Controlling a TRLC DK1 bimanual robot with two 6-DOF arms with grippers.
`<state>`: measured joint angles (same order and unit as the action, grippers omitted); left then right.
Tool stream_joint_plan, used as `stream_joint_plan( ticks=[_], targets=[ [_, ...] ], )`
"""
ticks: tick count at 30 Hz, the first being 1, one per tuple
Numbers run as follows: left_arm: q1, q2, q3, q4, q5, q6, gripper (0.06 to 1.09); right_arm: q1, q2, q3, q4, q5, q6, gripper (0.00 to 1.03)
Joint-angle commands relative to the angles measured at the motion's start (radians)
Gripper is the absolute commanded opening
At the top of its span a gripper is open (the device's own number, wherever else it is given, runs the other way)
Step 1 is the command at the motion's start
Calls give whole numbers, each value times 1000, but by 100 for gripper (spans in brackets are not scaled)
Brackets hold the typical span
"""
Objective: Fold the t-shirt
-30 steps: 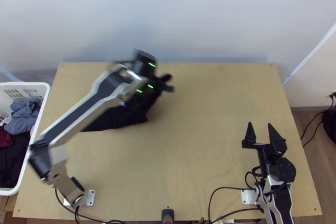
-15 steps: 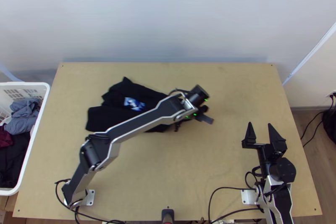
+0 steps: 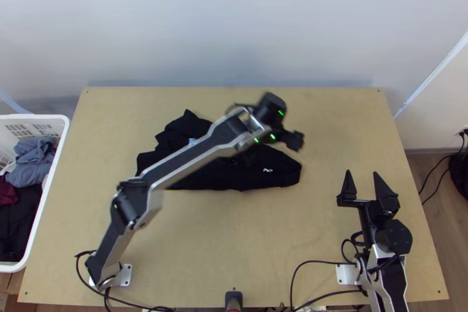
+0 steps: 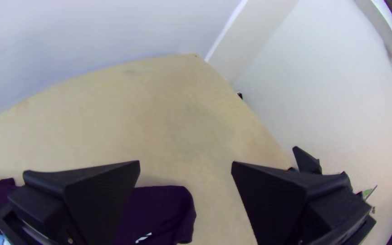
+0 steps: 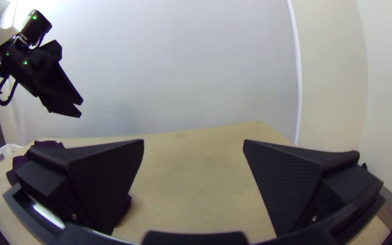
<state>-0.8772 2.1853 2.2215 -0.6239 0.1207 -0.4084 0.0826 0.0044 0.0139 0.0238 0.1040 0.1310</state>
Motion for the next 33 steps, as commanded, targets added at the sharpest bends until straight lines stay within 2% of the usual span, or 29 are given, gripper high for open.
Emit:
stream_joint_plan(
  ticks=[1, 9, 15, 17, 20, 26, 33],
  targets=[
    [80, -104, 7, -45, 13, -1, 105, -4, -6, -8, -16, 2, 13, 99],
    [307, -236, 4, -181, 4, 75, 105, -4, -6, -8, -16, 2, 13, 99],
    [481, -320, 1, -318, 7, 80, 105, 5, -6, -8, -16, 2, 13, 99],
    [534, -349, -14, -353, 8, 80, 105, 23, -6, -8, -16, -3, 56, 99],
    [593, -383, -34, -405, 14, 80, 105, 55, -6, -8, -16, -3, 56, 99],
    [649, -423, -45, -539, 51, 99, 105, 54, -6, -8, -16, -3, 55, 99],
    [682, -510, -97, -539, 53, 103, 105, 66, -6, -6, -24, -18, 55, 99]
  ],
)
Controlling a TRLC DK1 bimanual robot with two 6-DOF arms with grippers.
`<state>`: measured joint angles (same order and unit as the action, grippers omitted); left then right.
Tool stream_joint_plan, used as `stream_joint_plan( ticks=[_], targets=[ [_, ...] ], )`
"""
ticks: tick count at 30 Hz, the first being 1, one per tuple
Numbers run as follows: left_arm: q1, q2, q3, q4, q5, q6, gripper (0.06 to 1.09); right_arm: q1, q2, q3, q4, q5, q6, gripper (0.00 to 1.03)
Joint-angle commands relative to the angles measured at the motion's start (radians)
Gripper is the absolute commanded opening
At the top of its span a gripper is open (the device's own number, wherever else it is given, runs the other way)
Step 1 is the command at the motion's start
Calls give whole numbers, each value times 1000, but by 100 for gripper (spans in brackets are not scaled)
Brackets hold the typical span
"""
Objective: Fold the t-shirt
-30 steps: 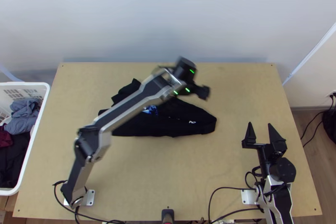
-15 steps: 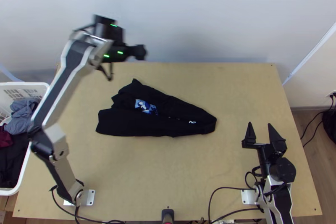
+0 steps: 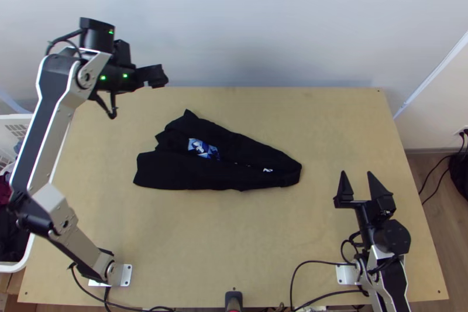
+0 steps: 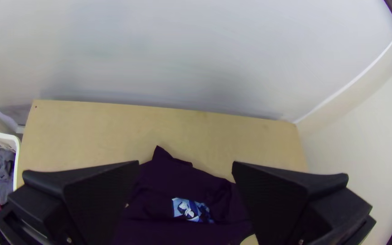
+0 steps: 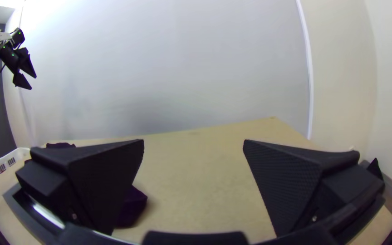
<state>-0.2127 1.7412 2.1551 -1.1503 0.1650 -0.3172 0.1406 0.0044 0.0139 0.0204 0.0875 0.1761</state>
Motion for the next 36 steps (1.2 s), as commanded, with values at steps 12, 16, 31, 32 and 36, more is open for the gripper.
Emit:
stream_joint_plan(
  ticks=[12, 16, 31, 32, 36],
  targets=[
    [84, -172, -224, 93, 65, 58, 105, 145, 108, 127, -86, -14, -102, 99],
    [93, -233, -362, 173, 85, 69, 105, 208, 371, 299, -177, -14, -102, 99],
    [104, -345, -526, 242, 102, 75, 105, 260, 1051, 787, -471, -196, 54, 99],
    [104, -350, -531, 241, 102, 75, 105, 260, 1080, 804, -467, -209, 88, 99],
    [104, -371, -552, 242, 102, 73, 105, 260, 1221, 887, -481, -262, 207, 99]
  ],
)
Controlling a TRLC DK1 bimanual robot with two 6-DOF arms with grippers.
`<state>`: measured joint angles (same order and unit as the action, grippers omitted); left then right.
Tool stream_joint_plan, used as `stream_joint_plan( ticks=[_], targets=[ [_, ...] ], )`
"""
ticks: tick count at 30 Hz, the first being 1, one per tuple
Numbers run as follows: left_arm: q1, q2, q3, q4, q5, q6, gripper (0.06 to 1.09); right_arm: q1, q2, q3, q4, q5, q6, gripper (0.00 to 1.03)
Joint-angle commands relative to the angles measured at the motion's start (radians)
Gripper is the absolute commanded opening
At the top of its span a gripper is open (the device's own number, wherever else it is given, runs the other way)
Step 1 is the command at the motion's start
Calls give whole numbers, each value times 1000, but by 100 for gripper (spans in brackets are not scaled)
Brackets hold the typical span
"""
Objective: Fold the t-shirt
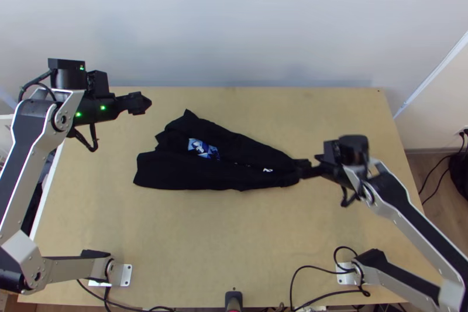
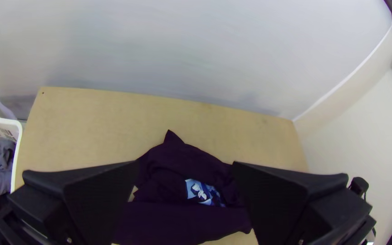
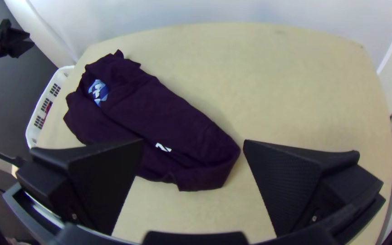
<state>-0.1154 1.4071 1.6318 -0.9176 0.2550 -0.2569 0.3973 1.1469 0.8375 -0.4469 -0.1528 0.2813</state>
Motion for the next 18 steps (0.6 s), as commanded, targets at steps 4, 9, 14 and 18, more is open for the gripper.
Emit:
stream_joint_plan(
  ticks=[4, 9, 14, 18],
  targets=[
    [11, -53, -44, 10, 12, 13, 105, 3, 218, 150, -78, -64, 182, 96],
    [28, -73, -53, 8, 12, 15, 105, 18, 324, 215, -136, -65, 229, 87],
    [43, -82, -56, 10, 12, 16, 105, 29, 372, 239, -133, -65, 248, 87],
    [43, -83, -62, 10, 12, 15, 105, 29, 425, 256, -127, -54, 245, 86]
  ],
)
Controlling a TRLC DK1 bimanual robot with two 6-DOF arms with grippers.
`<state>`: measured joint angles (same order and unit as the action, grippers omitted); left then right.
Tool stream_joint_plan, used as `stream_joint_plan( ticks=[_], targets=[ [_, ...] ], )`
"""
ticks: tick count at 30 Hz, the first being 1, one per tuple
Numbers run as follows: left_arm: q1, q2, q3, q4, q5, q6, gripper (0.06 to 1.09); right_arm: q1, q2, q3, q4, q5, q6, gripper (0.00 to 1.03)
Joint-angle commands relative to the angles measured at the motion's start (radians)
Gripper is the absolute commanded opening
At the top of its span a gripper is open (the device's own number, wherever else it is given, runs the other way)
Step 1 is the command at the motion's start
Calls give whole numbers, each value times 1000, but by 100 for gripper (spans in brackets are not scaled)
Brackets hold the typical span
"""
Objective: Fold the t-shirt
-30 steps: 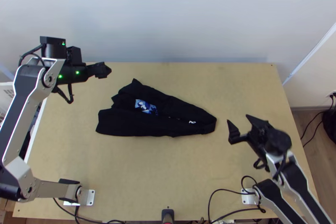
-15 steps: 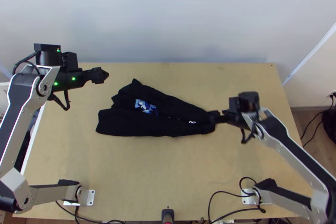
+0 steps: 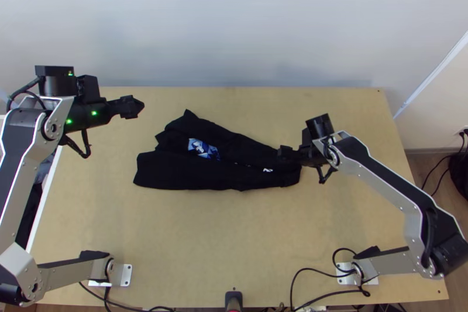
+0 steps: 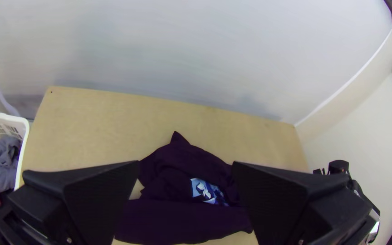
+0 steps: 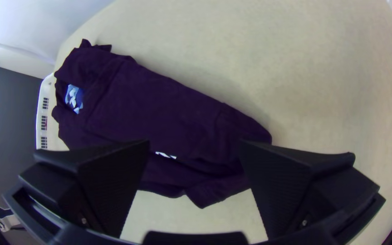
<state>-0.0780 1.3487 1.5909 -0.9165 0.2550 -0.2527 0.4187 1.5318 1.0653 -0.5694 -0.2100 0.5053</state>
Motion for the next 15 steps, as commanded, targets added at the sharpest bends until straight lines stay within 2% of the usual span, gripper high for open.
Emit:
stream_joint_plan(
  ticks=[1, 9, 10, 12, 13, 15],
  targets=[
    [6, -26, -23, 8, 12, 10, 105, 6, 54, 32, -3, 11, 21, 86],
    [6, -26, -28, 10, 12, 7, 105, 2, 156, 74, 6, 15, 6, 86],
    [6, -28, -28, 11, 12, 7, 105, 2, 166, 78, 9, 23, -1, 80],
    [6, -29, -28, 11, 12, 7, 105, 0, 182, 85, 25, 37, -8, 60],
    [6, -31, -28, 11, 12, 7, 105, 0, 183, 84, 40, 40, -8, 54],
    [6, -34, -29, 11, 12, 6, 105, 0, 192, 87, 49, 40, -11, 54]
  ],
)
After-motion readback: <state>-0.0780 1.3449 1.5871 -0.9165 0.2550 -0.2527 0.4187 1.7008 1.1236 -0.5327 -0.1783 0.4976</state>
